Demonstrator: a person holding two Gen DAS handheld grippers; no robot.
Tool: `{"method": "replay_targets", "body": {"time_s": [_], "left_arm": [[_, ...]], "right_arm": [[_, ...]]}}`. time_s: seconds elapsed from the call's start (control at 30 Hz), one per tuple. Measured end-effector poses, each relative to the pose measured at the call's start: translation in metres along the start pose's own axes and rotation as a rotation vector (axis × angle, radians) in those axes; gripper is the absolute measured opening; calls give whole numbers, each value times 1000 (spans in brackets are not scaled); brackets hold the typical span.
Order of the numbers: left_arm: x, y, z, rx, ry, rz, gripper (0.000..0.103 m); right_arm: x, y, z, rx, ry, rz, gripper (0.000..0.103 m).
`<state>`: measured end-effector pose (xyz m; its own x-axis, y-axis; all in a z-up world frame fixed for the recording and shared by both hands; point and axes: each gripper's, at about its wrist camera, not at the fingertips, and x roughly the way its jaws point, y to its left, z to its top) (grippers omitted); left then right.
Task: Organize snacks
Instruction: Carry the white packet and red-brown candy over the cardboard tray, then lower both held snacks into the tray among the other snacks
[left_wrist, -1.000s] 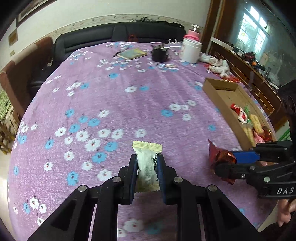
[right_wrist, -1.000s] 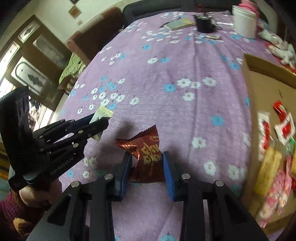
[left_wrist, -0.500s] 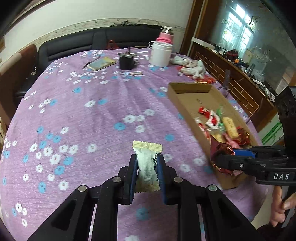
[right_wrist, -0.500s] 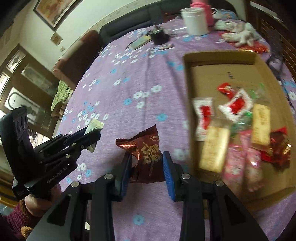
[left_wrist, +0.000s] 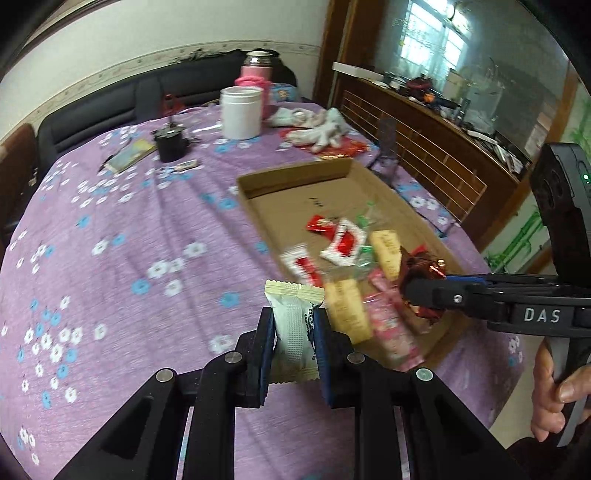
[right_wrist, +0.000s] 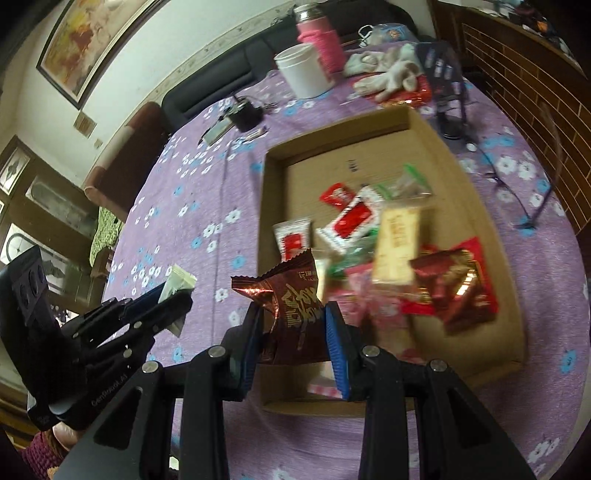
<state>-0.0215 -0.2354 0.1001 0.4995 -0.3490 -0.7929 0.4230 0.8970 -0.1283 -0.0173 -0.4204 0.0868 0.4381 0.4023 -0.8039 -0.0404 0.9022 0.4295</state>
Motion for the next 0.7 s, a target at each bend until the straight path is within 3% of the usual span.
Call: {"method": "replay_targets", "body": {"time_s": [0.37, 0.7], "left_arm": [[24, -54, 14, 72, 28, -42, 21], [50, -74, 20, 74, 50, -50, 21]], "right_arm": [[-19, -48, 2, 59, -13, -25, 33], [-23, -77, 4, 76, 3, -63, 33]]}}
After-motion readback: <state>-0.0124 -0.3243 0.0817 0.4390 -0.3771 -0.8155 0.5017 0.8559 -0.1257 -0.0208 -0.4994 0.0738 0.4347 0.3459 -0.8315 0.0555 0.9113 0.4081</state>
